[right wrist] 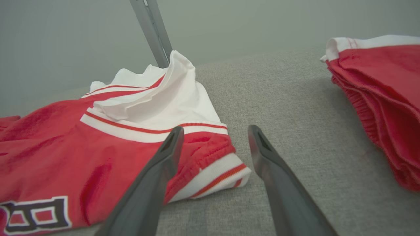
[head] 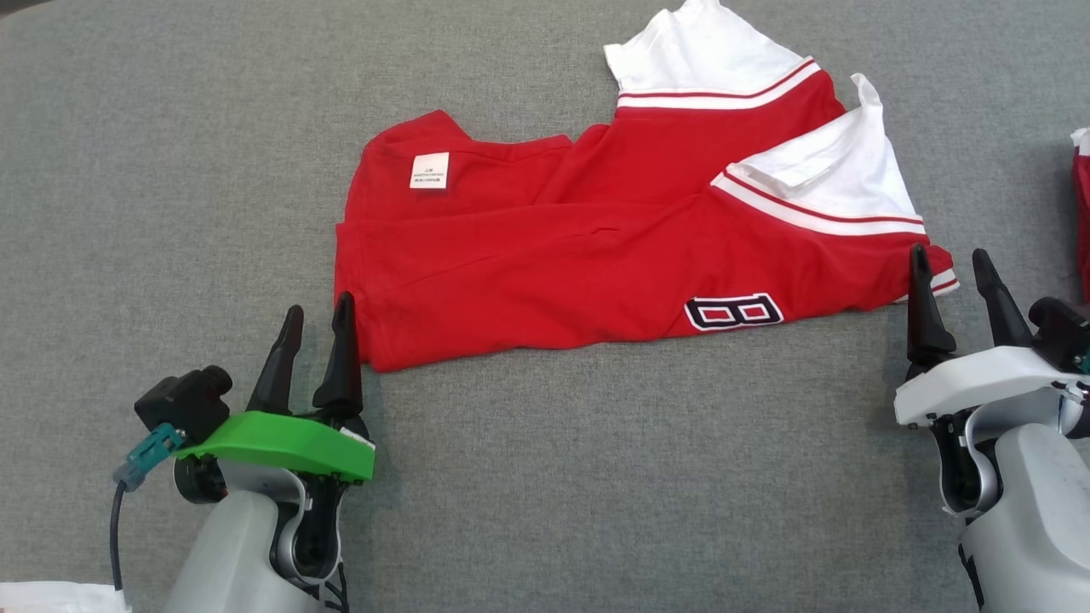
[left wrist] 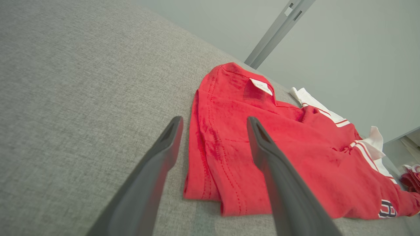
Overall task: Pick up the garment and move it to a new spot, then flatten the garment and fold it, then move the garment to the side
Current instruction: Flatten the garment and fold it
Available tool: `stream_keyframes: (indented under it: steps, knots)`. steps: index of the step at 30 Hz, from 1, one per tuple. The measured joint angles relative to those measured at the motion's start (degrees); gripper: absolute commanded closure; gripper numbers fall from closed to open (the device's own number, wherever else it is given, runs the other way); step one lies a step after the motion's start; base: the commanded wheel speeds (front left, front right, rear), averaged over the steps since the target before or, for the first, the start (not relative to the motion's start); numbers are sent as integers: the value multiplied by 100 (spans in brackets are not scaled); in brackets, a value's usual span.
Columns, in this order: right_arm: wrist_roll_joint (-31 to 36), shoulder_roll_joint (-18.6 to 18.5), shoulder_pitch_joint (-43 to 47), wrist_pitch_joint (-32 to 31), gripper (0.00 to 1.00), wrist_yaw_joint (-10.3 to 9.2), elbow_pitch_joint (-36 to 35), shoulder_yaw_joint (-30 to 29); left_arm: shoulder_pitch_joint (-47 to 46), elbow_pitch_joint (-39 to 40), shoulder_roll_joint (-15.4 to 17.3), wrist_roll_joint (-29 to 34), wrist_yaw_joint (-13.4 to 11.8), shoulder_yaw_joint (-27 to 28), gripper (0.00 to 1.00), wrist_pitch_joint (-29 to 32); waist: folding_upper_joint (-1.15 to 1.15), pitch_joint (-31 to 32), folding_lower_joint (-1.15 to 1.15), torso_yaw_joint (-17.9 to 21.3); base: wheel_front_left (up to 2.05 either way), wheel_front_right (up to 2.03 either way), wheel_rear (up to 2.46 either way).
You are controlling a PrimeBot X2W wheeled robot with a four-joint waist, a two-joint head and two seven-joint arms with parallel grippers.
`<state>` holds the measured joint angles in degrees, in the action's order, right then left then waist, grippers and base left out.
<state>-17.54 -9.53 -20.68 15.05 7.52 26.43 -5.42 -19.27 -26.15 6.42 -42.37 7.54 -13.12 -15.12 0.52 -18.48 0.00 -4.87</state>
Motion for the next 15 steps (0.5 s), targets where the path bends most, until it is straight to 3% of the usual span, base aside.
stream_keyframes:
  steps: [11, 13, 14, 15]
  knots:
    - [-170, -125, -366, 0, 0, 0, 692, 272, -9, -30, 1, -1, 0, -91, 0, 0, 0, 40, 0, -46, 0, 0, 0]
    - [-190, -146, -433, 0, 30, 0, 778, 319, -10, -33, 2, -4, 0, -123, 0, 0, 0, 36, 0, -50, 0, 0, 0]
    - [-194, -164, -453, 0, 30, 0, 811, 348, -12, -37, 2, -13, 0, -140, 0, 0, 0, 36, 0, -55, 0, 0, 0]
    - [-197, -177, -465, 0, 63, 0, 859, 381, -13, -44, 3, -21, 0, -157, 0, 0, 0, 40, 0, -60, 0, 0, 0]
